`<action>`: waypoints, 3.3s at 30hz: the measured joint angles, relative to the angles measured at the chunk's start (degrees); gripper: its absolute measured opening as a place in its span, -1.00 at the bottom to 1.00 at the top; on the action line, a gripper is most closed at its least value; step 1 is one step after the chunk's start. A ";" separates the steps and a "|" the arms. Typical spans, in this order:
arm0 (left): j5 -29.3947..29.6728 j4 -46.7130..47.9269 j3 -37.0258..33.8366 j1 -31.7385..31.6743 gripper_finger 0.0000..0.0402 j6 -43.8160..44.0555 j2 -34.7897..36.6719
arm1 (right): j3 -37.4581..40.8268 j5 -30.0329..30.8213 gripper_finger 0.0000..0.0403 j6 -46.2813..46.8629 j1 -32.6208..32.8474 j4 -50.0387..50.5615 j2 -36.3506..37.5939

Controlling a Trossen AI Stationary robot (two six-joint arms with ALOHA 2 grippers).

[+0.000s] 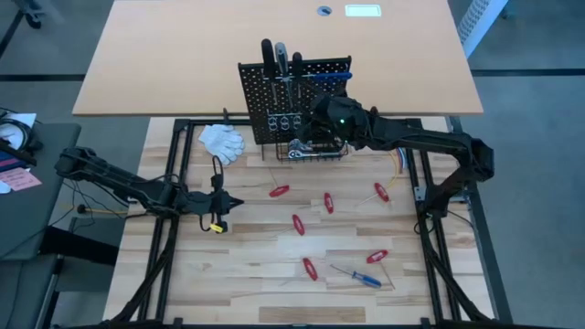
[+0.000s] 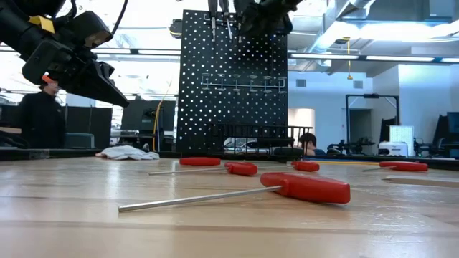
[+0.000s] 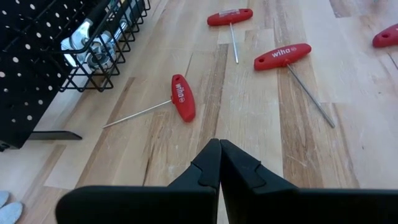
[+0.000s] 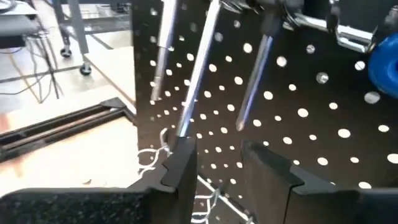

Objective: Hang tools onto peg board
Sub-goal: Adjust the screwdrivers, then hang the blue transparent screwdriver on the pegboard

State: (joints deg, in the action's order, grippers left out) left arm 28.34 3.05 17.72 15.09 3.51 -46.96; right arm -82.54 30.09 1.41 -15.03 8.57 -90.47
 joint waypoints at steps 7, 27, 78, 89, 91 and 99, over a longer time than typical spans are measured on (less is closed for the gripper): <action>0.01 -0.68 0.00 -0.01 -1.00 0.20 -0.01 | -0.04 -4.54 -0.64 -6.16 2.66 -4.88 -0.65; 0.04 -0.81 0.00 0.00 -1.00 -0.17 0.00 | -0.09 -10.92 -0.96 -13.44 0.99 -11.71 -8.57; -0.05 -0.83 0.00 0.00 -1.00 -0.17 0.00 | -0.09 -4.44 -0.97 -15.20 -0.22 -27.10 -14.87; -0.09 -0.17 0.00 1.46 -1.00 0.24 -0.02 | 0.48 3.41 -0.97 -19.19 15.60 0.67 -4.44; -0.09 -0.13 0.00 2.07 -1.00 0.24 -0.02 | 1.48 3.83 -0.97 -14.52 18.72 8.33 -3.01; -0.07 -0.78 0.00 3.37 -1.00 0.16 0.00 | 10.94 3.64 -0.91 23.69 29.84 37.09 1.42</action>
State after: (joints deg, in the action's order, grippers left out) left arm 28.27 2.27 17.72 18.46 3.67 -46.96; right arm -71.60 33.73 25.10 14.81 45.65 -89.05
